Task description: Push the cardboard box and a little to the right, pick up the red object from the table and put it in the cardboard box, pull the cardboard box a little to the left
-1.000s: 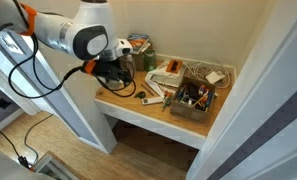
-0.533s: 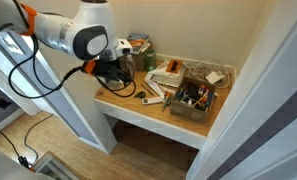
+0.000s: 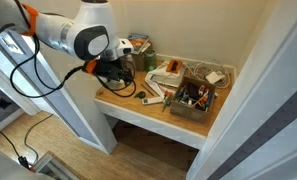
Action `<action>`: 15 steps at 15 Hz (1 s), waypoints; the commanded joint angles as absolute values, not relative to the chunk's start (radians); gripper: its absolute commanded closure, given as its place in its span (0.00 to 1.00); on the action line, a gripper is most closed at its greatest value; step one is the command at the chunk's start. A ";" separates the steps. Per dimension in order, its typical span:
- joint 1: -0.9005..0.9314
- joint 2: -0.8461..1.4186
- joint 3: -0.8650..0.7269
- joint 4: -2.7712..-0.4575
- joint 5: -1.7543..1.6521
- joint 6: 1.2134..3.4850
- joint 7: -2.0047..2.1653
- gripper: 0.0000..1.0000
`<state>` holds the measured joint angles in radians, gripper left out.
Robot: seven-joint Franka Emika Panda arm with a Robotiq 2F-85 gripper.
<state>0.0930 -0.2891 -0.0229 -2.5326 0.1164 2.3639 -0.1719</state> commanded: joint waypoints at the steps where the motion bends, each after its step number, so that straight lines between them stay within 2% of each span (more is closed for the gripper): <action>1: 0.054 -0.189 -0.010 -2.468 0.090 2.427 -0.090 0.00; 8: -0.001 0.032 -0.003 -2.351 -0.078 2.561 0.110 0.00; 15: 0.010 0.230 -0.034 -2.216 -0.180 2.578 0.155 0.00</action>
